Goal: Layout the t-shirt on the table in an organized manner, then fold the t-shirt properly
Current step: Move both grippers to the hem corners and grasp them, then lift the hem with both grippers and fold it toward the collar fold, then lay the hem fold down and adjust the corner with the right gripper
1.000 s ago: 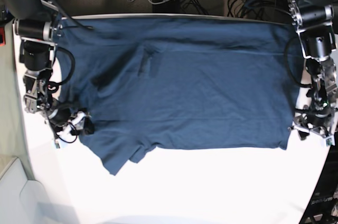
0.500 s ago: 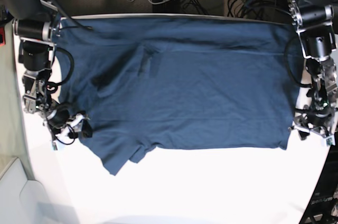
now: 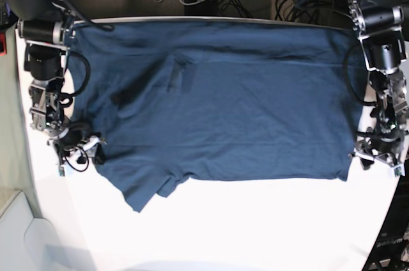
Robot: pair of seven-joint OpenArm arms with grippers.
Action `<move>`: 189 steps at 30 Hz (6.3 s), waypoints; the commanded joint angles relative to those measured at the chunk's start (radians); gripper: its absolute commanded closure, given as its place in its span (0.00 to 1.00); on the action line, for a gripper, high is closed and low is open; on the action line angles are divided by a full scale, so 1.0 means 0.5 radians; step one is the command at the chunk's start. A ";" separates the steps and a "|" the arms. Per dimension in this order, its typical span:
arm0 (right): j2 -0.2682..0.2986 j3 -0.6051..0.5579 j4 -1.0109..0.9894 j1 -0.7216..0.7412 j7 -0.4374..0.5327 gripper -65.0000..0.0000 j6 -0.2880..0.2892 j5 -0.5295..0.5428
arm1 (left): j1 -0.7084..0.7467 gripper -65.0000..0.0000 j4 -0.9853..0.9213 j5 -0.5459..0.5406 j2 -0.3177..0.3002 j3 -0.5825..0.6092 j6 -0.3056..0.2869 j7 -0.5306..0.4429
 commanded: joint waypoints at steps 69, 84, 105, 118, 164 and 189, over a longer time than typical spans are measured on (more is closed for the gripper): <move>0.018 0.026 0.322 -0.034 -0.085 1.00 0.134 0.028 | -0.341 1.00 -0.627 -0.287 -0.036 0.877 0.003 -0.596; 0.033 0.127 1.114 -0.414 -0.334 1.00 0.140 0.031 | -0.046 1.00 0.008 -0.410 -0.091 0.505 0.003 -0.234; -0.050 0.520 1.964 -0.988 -0.638 1.00 0.307 0.031 | 0.411 1.00 0.769 -0.410 -0.033 -0.013 -0.001 0.248; -0.090 0.575 2.074 -1.231 -0.628 1.00 0.307 0.031 | 0.736 1.00 0.941 -0.410 -0.048 -0.016 -0.001 0.248; -0.246 0.415 2.384 -1.077 -1.147 0.47 0.307 0.016 | 0.991 1.00 1.205 -0.410 0.023 -0.397 -0.007 0.807; -0.289 0.345 1.856 -0.835 -1.205 0.47 0.307 0.016 | 0.982 1.00 1.202 -0.410 0.023 -0.397 -0.007 0.807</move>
